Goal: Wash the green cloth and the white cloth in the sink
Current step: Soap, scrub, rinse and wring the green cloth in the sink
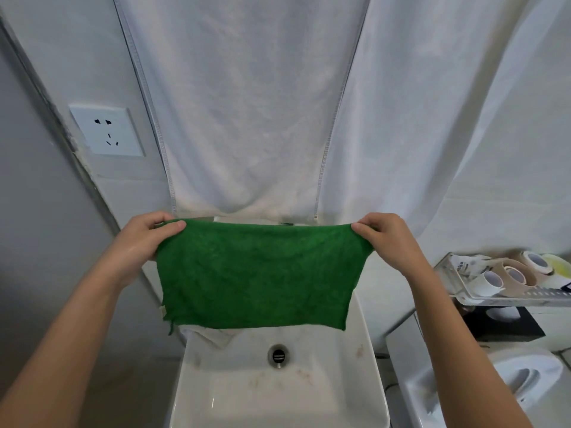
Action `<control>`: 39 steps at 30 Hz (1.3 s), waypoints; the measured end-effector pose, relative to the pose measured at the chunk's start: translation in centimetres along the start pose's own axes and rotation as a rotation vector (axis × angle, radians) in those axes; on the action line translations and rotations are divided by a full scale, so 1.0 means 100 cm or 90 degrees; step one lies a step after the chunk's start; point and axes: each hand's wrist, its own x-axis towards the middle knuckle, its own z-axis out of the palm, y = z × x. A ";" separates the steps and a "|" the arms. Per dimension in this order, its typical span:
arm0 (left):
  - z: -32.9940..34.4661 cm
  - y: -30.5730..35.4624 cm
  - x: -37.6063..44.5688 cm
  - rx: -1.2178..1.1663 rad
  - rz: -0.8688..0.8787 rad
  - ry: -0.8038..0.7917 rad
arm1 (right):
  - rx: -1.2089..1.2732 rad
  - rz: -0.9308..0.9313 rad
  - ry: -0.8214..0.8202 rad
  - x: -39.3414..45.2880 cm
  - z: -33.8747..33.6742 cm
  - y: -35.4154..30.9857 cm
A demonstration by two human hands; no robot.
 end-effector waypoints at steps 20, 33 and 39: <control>0.123 0.010 -0.028 -0.009 0.045 -0.094 | 0.145 -0.022 -0.059 -0.029 0.101 -0.053; 0.130 0.008 -0.032 -0.015 0.103 -0.123 | -0.028 -0.098 0.042 -0.037 0.112 -0.052; 0.121 0.003 -0.028 -0.068 0.129 -0.127 | 0.079 -0.142 -0.027 -0.029 0.094 -0.049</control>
